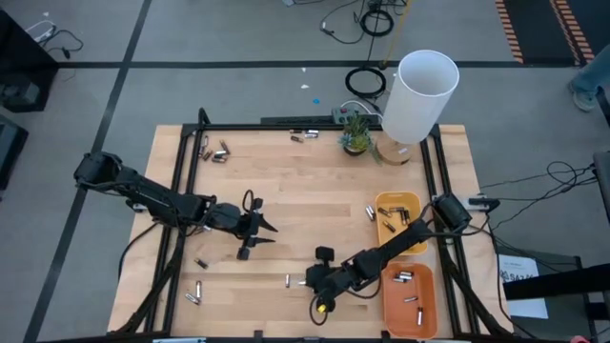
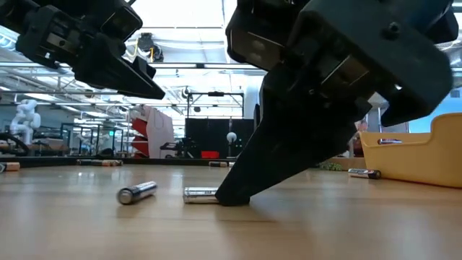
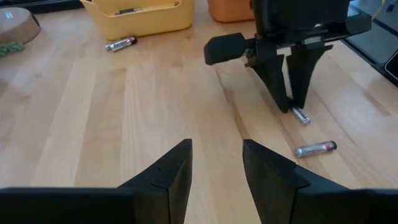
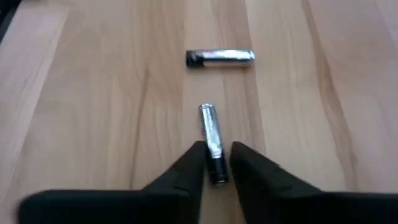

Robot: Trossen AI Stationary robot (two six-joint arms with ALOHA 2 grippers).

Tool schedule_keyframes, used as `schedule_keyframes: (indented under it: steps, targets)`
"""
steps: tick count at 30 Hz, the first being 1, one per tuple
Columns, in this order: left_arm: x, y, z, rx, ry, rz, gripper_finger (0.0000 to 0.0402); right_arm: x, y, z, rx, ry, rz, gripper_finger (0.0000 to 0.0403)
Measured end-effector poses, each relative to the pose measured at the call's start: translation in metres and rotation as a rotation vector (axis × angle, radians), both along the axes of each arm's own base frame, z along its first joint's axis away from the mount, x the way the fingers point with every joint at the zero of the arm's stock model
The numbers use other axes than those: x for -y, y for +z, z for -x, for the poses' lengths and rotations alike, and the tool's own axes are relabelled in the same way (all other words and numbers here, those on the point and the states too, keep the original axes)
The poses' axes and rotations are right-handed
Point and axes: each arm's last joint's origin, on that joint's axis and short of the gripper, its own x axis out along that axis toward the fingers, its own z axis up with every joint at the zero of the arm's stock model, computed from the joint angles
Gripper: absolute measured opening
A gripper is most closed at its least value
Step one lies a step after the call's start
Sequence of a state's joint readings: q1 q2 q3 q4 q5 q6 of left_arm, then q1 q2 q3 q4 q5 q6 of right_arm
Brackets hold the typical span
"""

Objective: Sort batteries
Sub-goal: Put the black battery into the orange bin

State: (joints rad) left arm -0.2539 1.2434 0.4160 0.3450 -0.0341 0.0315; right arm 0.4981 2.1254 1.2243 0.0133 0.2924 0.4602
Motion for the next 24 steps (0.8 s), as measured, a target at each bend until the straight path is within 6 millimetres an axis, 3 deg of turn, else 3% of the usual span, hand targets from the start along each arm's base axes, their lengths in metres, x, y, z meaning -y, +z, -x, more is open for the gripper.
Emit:
schedule_keyframes:
  steps: [3,7,11,19,24]
  targets:
    - [0.000,0.000,0.000,-0.002,-0.002,0.000,0.0153,0.001,-0.002,0.001,-0.019,-0.012,-0.002,0.0017]
    - [0.000,-0.001,0.000,-0.006,-0.002,-0.002,0.0153,0.002,0.003,0.002,-0.018,-0.033,-0.025,0.0013]
    - [0.000,-0.002,0.001,-0.019,-0.002,-0.004,0.0153,0.006,0.024,0.009,-0.034,-0.015,-0.013,0.0005]
    - [0.000,-0.002,0.001,-0.022,-0.002,-0.006,0.0153,0.025,0.123,0.045,-0.110,-0.125,-0.023,0.0004]
    - [0.000,-0.004,0.002,-0.040,-0.002,-0.010,0.0153,0.025,0.170,0.085,-0.277,-0.225,-0.228,0.0003]
